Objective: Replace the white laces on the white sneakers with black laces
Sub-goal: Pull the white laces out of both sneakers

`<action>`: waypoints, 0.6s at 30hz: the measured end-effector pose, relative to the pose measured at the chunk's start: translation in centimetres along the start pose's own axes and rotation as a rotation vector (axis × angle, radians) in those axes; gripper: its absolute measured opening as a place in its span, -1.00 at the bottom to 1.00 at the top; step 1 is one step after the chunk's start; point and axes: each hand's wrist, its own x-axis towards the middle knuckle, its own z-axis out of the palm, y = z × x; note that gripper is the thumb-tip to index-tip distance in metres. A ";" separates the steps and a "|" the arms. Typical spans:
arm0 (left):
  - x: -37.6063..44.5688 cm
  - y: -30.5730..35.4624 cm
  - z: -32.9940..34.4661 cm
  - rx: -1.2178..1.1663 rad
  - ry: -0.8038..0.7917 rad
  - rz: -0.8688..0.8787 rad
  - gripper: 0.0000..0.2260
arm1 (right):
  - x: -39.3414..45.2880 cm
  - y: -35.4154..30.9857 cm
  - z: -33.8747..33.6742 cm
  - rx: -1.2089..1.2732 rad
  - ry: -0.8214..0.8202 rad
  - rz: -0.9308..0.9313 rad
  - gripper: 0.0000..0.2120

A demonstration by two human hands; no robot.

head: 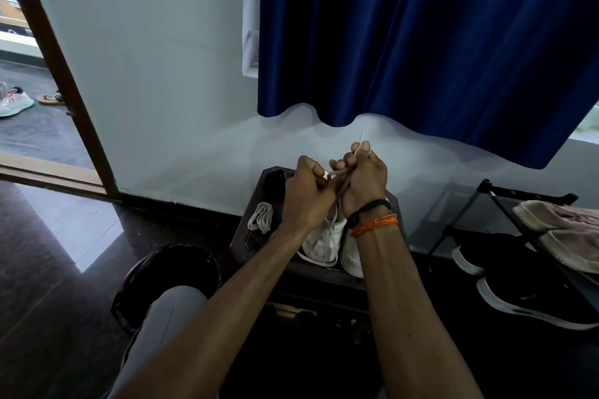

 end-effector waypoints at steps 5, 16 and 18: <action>0.4 -0.7 -0.4 0.116 0.025 0.118 -0.65 | -0.2 -0.8 0.2 0.031 0.033 0.051 -0.70; 0.8 1.2 -1.2 -0.207 -0.596 -0.170 -0.64 | 0.0 -2.6 0.3 0.068 -0.045 -0.001 -0.75; 0.7 1.1 -2.4 -0.148 -0.613 -0.127 -0.66 | 0.8 -3.3 -0.4 0.158 -0.017 -0.032 -0.75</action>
